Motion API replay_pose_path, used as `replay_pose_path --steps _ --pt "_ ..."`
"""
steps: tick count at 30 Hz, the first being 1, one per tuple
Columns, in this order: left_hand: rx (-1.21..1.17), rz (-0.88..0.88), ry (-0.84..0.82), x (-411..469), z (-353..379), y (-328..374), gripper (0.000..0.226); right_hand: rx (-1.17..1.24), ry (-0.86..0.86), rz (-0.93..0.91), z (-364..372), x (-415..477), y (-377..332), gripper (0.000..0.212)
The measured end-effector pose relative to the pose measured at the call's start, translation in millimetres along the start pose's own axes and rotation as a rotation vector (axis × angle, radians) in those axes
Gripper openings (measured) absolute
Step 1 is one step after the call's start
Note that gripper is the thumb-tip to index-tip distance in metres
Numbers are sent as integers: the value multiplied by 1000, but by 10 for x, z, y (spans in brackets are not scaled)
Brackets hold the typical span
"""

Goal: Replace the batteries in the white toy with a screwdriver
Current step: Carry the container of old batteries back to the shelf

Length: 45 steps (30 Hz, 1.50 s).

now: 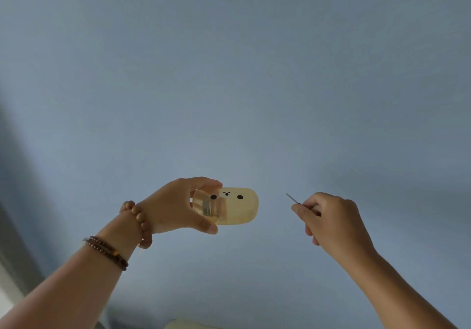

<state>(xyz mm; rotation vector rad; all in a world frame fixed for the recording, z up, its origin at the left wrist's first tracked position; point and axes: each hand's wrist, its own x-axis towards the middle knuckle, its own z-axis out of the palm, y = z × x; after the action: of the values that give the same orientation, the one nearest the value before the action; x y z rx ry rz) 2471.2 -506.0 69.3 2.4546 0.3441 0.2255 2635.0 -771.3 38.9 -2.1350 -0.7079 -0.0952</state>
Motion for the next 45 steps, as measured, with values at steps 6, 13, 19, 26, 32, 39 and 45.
replay_pose_path --steps 6,13,19,26,32,39,45 --pt "39 -70 125 -609 -314 165 89 11 -62 -169 21 -72 -407 25" --pt "111 -280 344 -2020 -695 145 88 167 -251 -449 596 -440 -1280 27" --pt "173 -481 534 -3699 -1054 257 82 271 -422 -685 1103 -1277 -2234 31" --pt "255 -702 752 -5839 -1320 676 79 423 -535 -941 1295 -2585 -3441 29" --pt "354 -899 834 -7667 -1399 1099 85 527 -685 -1084 1458 -4427 -4424 25" --pt "392 -1100 905 -9437 -1239 1282 83 619 -776 -1183 1556 -6012 -5179 25" --pt "369 -1151 953 -10203 -1286 1101 83 612 -797 -1237 1857 -6735 -5680 24"
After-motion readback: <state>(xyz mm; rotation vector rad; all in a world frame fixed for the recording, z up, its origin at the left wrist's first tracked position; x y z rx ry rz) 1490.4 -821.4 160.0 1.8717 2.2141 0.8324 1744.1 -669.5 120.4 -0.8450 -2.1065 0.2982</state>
